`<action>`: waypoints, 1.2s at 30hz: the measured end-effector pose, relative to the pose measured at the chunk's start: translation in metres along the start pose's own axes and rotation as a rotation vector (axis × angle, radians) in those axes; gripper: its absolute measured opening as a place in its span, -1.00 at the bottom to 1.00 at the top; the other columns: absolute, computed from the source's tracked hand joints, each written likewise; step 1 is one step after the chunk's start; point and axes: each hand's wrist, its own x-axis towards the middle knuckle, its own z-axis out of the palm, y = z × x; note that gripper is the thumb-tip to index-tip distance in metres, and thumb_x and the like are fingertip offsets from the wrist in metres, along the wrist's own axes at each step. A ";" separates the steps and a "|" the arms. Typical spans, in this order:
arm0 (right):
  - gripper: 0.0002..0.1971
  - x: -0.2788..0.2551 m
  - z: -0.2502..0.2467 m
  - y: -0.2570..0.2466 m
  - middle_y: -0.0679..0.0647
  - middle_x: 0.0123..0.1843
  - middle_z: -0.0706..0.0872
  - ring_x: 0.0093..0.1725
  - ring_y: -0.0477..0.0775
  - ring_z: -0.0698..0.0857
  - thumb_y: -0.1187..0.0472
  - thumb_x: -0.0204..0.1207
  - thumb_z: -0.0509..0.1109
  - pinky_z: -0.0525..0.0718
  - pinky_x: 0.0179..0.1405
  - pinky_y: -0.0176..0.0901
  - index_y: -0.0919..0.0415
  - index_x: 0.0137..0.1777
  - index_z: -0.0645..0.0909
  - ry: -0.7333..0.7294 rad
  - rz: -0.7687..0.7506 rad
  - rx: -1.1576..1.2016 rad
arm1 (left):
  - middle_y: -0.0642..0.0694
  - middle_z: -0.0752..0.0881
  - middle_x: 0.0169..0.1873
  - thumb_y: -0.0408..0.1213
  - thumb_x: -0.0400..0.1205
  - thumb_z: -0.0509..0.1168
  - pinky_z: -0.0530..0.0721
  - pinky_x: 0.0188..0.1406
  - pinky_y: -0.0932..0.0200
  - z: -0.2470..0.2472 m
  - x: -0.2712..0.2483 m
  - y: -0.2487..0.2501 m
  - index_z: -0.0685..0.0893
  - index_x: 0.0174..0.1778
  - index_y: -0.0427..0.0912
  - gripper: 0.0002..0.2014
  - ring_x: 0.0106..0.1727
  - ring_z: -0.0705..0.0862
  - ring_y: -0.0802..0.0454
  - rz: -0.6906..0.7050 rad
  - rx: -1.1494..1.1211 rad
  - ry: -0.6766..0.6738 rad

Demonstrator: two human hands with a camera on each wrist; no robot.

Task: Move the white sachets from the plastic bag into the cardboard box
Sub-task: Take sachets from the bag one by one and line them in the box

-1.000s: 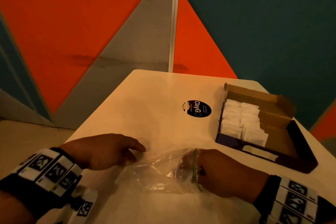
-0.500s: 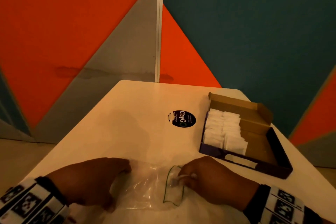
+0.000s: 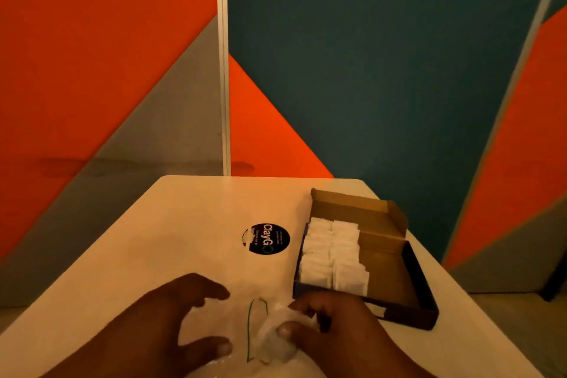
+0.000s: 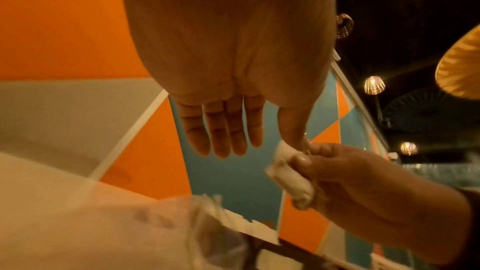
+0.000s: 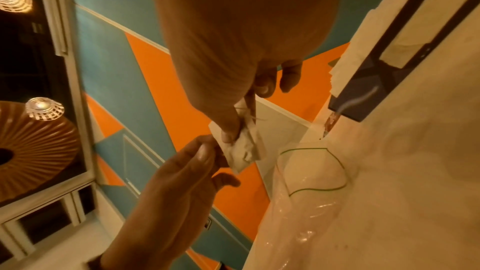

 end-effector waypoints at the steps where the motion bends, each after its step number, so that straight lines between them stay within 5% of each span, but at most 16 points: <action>1: -0.87 0.000 -0.001 -0.004 -0.48 -0.18 0.74 -0.17 -0.39 0.68 -0.14 0.37 0.61 0.61 -0.18 -0.59 -0.44 -0.33 0.74 -0.005 -0.017 0.021 | 0.63 0.54 0.12 0.62 0.14 0.25 0.56 -0.09 0.60 -0.001 0.008 0.015 0.40 0.20 0.71 -0.35 0.07 0.58 0.59 0.030 -0.049 -0.024; 4: -0.81 0.000 0.002 -0.005 -0.40 -0.14 0.77 -0.04 -0.38 0.69 -0.14 0.42 0.57 0.65 -0.04 -0.52 -0.47 -0.37 0.70 -0.022 -0.079 -0.014 | 0.81 0.37 0.11 0.49 0.23 0.38 0.58 -0.01 0.57 0.015 0.026 0.036 0.24 0.13 0.81 -0.40 0.09 0.54 0.62 0.065 -0.157 -0.023; 7: -0.98 0.003 -0.002 -0.004 -0.32 -0.02 0.79 0.06 -0.31 0.70 -0.14 0.45 0.54 0.64 0.05 -0.53 -0.32 -0.17 0.79 0.008 -0.038 0.004 | 0.43 0.72 -0.23 -0.13 0.50 0.57 0.58 -0.16 0.53 0.032 0.039 0.034 0.61 -0.03 0.58 -0.58 -0.23 0.69 0.41 0.062 -0.341 0.015; 9: -0.88 0.006 -0.007 -0.002 -0.25 0.09 0.80 0.16 -0.34 0.67 -0.01 0.54 0.50 0.52 -0.02 -0.70 -0.07 0.00 0.84 -0.017 -0.030 0.033 | 0.18 0.78 -0.29 -0.30 0.48 0.59 0.56 -0.18 0.53 0.035 0.043 0.031 0.76 -0.15 0.37 -0.65 -0.31 0.69 0.36 0.027 -0.456 -0.041; 11: -0.95 0.006 -0.010 -0.001 -0.44 -0.06 0.76 0.01 -0.58 0.61 -0.01 0.53 0.51 0.48 -0.15 -0.72 -0.13 -0.09 0.81 -0.016 -0.002 0.045 | 0.05 0.79 -0.33 -0.25 0.45 0.62 0.60 -0.15 0.46 0.038 0.046 0.030 0.81 -0.30 0.20 -0.79 -0.32 0.69 0.33 -0.031 -0.444 -0.041; 14: -0.91 0.002 -0.012 0.003 -0.52 -0.19 0.72 -0.23 -0.47 0.62 -0.20 0.36 0.57 0.60 -0.21 -0.53 -0.28 -0.23 0.79 0.089 0.000 0.088 | -0.03 0.78 -0.37 -0.20 0.42 0.63 0.58 -0.22 0.45 0.040 0.051 0.030 0.78 -0.39 0.06 -0.83 -0.40 0.64 0.32 -0.093 -0.462 0.044; 17: -0.94 0.001 -0.018 0.005 -0.48 -0.16 0.76 -0.11 -0.38 0.70 -0.12 0.36 0.61 0.65 -0.04 -0.51 -0.30 -0.18 0.80 0.146 0.039 0.103 | -0.05 0.70 -0.45 -0.18 0.42 0.63 0.51 -0.31 0.43 0.039 0.053 0.027 0.70 -0.47 0.09 -0.75 -0.49 0.54 0.30 -0.153 -0.487 0.122; 22: -0.93 0.002 -0.021 0.011 -0.41 -0.21 0.78 -0.14 -0.34 0.72 -0.06 0.38 0.61 0.62 -0.14 -0.52 -0.23 -0.19 0.78 0.207 0.096 0.166 | -0.35 0.71 -0.43 -0.35 0.41 0.64 0.57 -0.29 0.16 0.038 0.056 0.011 0.72 -0.43 -0.14 -0.79 -0.48 0.60 0.09 -0.185 -0.634 0.221; 25: -0.82 0.000 -0.009 0.008 -0.32 -0.05 0.82 0.06 -0.18 0.77 -0.09 0.40 0.60 0.73 0.16 -0.24 -0.27 -0.01 0.76 0.030 0.085 0.287 | -0.43 0.70 -0.48 -0.42 0.36 0.65 0.62 -0.46 0.20 0.042 0.057 0.014 0.66 -0.32 -0.41 -0.73 -0.53 0.64 -0.05 -0.200 -0.762 0.253; 27: -0.82 0.001 0.001 0.002 -0.30 0.05 0.82 0.12 -0.18 0.77 -0.10 0.44 0.56 0.74 0.14 -0.24 -0.37 0.02 0.75 -0.066 0.048 0.309 | -0.41 0.73 -0.49 -0.22 0.20 0.73 0.65 -0.48 0.12 0.044 0.055 0.020 0.63 -0.38 -0.38 -0.57 -0.53 0.66 -0.11 -0.218 -0.844 0.225; 29: -0.86 0.001 0.006 0.000 -0.33 0.00 0.83 0.03 -0.29 0.78 0.02 0.52 0.52 0.69 -0.11 -0.45 -0.34 -0.09 0.78 -0.071 0.035 0.342 | -0.38 0.77 -0.46 -0.07 0.02 0.67 0.67 -0.49 0.10 0.044 0.053 0.026 0.66 -0.40 -0.32 -0.53 -0.51 0.68 -0.11 -0.228 -0.878 0.192; 34: -0.89 0.000 0.006 0.002 -0.25 -0.14 0.86 -0.14 -0.41 0.76 0.08 0.55 0.50 0.55 -0.26 -0.63 0.03 -0.04 0.85 -0.081 0.076 0.317 | 0.11 0.82 -0.18 -0.02 0.32 0.67 0.65 -0.18 0.22 0.032 0.050 0.036 0.78 -0.12 0.25 -0.72 -0.31 0.68 0.22 -0.107 -0.555 0.175; 36: -0.86 -0.001 0.008 0.002 -0.23 -0.11 0.86 -0.10 -0.39 0.76 0.04 0.53 0.51 0.57 -0.18 -0.63 0.04 -0.02 0.85 -0.067 0.087 0.278 | 0.41 0.74 -0.20 -0.01 0.43 0.59 0.56 -0.25 0.38 0.025 0.051 0.041 0.79 -0.13 0.29 -0.84 -0.32 0.64 0.37 -0.065 -0.409 0.158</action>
